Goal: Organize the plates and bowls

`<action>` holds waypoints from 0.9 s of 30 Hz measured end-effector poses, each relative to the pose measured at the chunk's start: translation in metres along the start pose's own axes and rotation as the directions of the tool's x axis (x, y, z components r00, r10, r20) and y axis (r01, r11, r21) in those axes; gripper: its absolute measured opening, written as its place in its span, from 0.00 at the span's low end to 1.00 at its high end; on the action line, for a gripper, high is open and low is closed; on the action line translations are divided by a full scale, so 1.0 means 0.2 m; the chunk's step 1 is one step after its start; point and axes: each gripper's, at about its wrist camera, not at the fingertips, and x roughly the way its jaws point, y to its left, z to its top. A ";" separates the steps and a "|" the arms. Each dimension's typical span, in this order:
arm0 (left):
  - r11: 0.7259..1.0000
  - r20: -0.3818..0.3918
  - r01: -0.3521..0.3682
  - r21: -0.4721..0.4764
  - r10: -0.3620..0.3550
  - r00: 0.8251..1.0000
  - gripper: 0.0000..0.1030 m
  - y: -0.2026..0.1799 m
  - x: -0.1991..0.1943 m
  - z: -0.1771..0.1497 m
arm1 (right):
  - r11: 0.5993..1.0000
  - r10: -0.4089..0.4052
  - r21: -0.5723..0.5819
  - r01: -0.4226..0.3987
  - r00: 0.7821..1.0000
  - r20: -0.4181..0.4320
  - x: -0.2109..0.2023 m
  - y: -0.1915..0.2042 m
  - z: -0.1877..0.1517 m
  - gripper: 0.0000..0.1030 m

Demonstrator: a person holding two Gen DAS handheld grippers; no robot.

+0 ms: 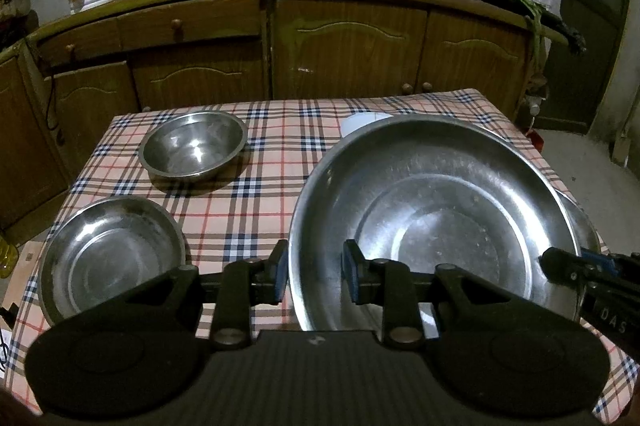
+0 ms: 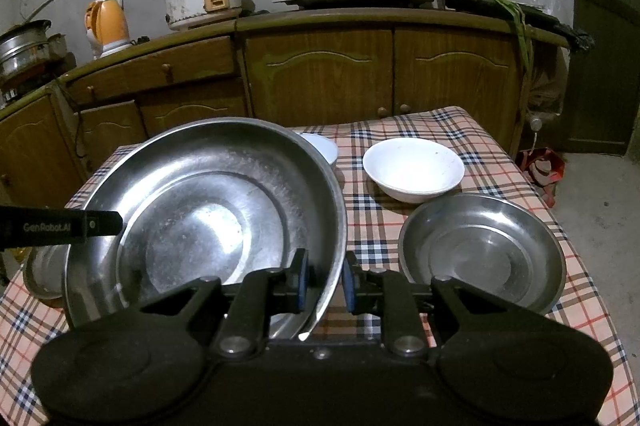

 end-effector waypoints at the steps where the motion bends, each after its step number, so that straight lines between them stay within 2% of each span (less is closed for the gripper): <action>1: 1.000 -0.001 0.000 0.000 0.000 1.000 0.28 0.00 0.00 0.00 | 1.000 -0.001 0.000 0.001 1.000 0.000 0.00 0.00 0.00 0.23; 27: 1.000 -0.044 0.000 0.011 0.000 0.999 0.29 -0.03 0.11 -0.02 | 0.999 -0.021 0.023 0.022 0.998 -0.059 0.13 -0.03 -0.05 0.25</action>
